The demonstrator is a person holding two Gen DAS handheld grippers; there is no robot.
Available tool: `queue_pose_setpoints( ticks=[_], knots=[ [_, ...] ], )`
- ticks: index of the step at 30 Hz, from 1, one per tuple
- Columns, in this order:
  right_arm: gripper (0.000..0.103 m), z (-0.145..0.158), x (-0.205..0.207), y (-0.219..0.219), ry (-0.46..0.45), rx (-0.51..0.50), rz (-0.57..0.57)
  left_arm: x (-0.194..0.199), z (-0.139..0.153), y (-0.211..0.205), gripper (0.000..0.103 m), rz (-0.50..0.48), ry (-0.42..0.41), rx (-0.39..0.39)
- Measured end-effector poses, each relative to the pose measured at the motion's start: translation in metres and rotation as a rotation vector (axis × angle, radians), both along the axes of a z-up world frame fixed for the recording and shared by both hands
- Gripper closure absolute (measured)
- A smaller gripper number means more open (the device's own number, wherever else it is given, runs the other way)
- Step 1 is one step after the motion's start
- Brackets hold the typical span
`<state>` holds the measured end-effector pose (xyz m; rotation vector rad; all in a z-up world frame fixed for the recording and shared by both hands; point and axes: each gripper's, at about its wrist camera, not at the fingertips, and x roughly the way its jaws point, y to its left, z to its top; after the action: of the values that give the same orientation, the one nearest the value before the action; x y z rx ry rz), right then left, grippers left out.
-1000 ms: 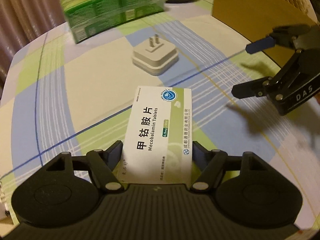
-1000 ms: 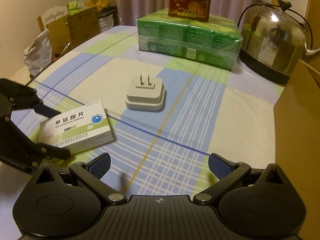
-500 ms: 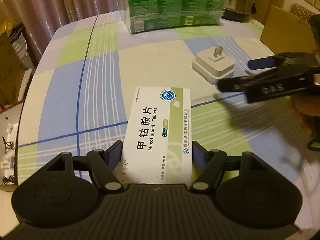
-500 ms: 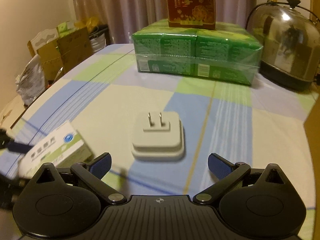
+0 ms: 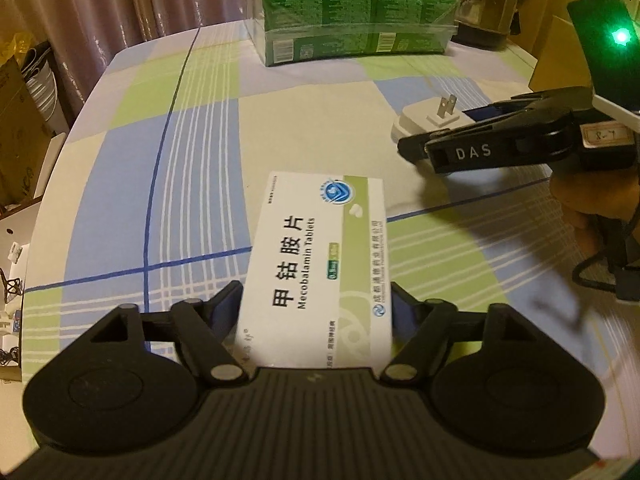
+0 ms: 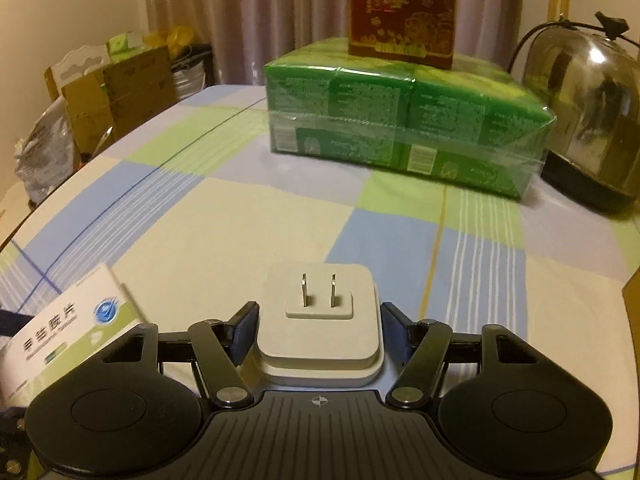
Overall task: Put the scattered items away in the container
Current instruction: 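Grasp the white medicine box with left tool while right tool grasps the white plug, then lift and carry the medicine box and plug over the cardboard box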
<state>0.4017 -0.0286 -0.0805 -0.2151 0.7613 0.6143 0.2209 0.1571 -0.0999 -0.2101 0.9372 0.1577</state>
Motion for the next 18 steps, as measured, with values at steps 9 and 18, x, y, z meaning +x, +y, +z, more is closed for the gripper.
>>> queue_pose_setpoints(
  ticks=[9,18],
  knots=[
    [0.041,0.005,-0.043,-0.027,0.058,-0.003,0.006,-0.008,0.005,-0.017,0.035,0.007,0.018,0.000],
    [0.041,0.016,-0.102,-0.078,0.094,-0.008,-0.037,-0.029,0.015,-0.069,0.035,-0.023,0.015,-0.039]
  ],
)
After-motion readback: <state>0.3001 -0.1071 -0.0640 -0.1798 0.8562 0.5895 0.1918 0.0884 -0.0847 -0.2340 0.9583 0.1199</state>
